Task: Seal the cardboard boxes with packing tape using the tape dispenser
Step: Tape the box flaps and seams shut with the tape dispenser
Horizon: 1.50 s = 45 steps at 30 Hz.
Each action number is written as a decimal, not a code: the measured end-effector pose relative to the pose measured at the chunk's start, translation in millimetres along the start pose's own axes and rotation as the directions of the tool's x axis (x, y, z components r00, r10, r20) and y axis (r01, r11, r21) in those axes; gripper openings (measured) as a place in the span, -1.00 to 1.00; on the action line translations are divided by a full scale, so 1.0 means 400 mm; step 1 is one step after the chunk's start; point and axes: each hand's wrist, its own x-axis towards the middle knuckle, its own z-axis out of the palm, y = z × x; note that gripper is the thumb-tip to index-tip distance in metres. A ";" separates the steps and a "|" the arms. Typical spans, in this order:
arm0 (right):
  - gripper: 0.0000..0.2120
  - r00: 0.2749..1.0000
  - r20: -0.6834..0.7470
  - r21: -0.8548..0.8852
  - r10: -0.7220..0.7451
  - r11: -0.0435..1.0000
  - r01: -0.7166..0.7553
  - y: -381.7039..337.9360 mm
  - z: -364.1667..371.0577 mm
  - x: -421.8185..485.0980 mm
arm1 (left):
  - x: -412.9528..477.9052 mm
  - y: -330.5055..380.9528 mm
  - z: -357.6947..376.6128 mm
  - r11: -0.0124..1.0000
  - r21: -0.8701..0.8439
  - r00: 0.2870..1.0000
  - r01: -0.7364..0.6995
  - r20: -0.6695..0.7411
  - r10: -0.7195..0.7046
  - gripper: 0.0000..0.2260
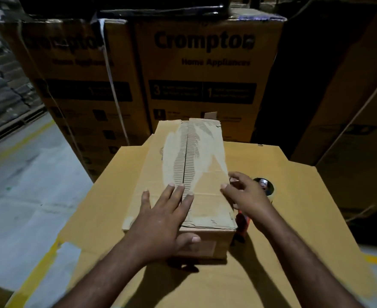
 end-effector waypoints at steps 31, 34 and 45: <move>-0.65 0.945 -0.314 0.665 0.089 0.731 0.152 -0.147 0.048 0.028 | 0.052 0.016 -0.002 0.916 -0.068 0.907 -0.395 0.131 0.401 -0.18; -0.67 0.951 -0.295 0.601 0.090 0.792 0.111 -0.117 0.106 0.040 | 0.075 -0.026 -0.042 0.815 -0.277 0.845 -0.509 0.018 0.534 -0.25; -0.69 0.953 -0.296 0.493 0.059 0.864 0.100 -0.102 0.115 0.022 | 0.467 -0.247 -0.091 0.937 -0.327 0.988 -0.124 -0.129 0.086 -0.56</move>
